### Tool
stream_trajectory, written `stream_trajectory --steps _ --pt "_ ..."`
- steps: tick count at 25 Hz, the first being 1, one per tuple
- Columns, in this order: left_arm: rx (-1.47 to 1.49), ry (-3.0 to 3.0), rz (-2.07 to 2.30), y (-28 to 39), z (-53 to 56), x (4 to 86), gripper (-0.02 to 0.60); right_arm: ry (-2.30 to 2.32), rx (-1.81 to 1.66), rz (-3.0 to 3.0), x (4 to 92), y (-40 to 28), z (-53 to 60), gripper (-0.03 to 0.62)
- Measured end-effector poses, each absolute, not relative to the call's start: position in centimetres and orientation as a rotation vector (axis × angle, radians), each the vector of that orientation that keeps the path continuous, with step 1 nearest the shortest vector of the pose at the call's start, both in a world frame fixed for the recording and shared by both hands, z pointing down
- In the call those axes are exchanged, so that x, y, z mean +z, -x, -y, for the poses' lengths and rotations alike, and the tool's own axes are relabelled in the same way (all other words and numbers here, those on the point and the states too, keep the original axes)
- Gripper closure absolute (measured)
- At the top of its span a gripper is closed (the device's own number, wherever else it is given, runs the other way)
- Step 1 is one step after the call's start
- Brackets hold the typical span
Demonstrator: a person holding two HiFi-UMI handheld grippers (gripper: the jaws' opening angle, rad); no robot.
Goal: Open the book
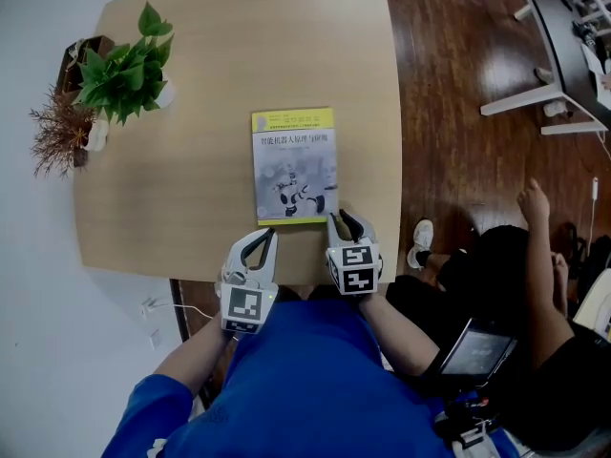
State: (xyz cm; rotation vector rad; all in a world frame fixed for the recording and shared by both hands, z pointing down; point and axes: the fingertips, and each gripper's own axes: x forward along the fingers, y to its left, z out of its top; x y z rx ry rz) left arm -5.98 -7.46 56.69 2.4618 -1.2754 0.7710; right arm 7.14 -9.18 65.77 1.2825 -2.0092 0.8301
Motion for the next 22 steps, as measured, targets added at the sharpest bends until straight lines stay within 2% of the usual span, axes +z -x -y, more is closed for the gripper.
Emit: stream_trajectory --steps 11,15,22 --pt "0.755 -2.461 1.29 6.8 7.2 56.3 0.575 -1.279 0.893 1.919 65.9 -7.1 9.3 0.522" --pt "0.743 -2.464 1.296 7.0 7.3 56.0 0.575 -1.289 0.846 1.901 65.5 -7.4 9.4 0.565" --pt "0.724 -2.469 1.308 7.7 7.4 55.6 0.575 -1.344 0.886 1.917 64.2 -7.3 9.4 0.583"
